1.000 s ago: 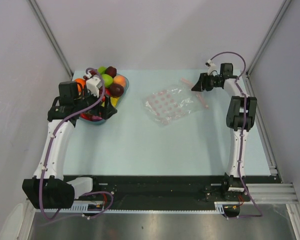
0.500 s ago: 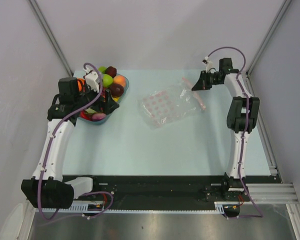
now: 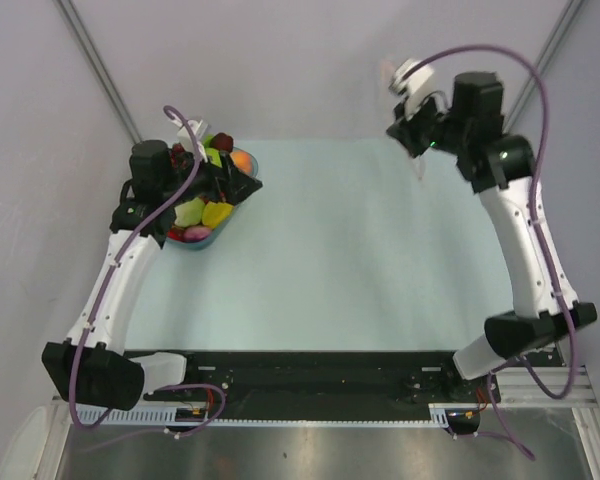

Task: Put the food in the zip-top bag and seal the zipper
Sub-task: Pick up the zipper food storage bag at the center of the board.

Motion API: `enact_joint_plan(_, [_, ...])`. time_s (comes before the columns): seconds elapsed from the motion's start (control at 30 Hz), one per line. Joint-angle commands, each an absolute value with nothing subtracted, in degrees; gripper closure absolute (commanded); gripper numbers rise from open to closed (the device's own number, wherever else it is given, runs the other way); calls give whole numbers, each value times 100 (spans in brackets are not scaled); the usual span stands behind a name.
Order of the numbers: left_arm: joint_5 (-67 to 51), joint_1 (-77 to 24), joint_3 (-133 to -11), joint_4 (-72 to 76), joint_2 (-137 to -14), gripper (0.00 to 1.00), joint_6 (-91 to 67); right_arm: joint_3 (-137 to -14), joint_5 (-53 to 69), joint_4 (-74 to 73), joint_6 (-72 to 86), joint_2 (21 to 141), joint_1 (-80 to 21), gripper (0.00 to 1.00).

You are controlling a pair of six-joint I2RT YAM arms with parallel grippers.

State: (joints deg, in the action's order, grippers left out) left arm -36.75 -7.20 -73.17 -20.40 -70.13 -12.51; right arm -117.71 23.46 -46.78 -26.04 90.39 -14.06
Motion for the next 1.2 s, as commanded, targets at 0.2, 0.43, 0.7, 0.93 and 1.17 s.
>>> enact_joint_plan(0.2, [-3867, -1010, -5724, -326, -7049, 5, -3488, -9211, 43, -3807, -3332, 8823, -3559, 100])
enact_joint_plan(0.43, [-3121, -1494, -5019, 525, -7057, 7, -4349, -9202, 949, -3270, -2277, 9421, -3595, 100])
enact_joint_plan(0.7, [-3041, -1670, -5045, 1078, -7567, 10, -5061, -8939, 1634, -2813, -1302, 9404, -3586, 100])
enact_joint_plan(0.93, [-2725, -2039, -5203, 1433, -7796, 11, -5186, -8868, 1714, -2804, -871, 9413, -3604, 100])
enact_joint_plan(1.17, [-2206, -2408, -5712, 1126, -8165, 12, -5080, -8868, 1819, -2900, -817, 9378, -3656, 100])
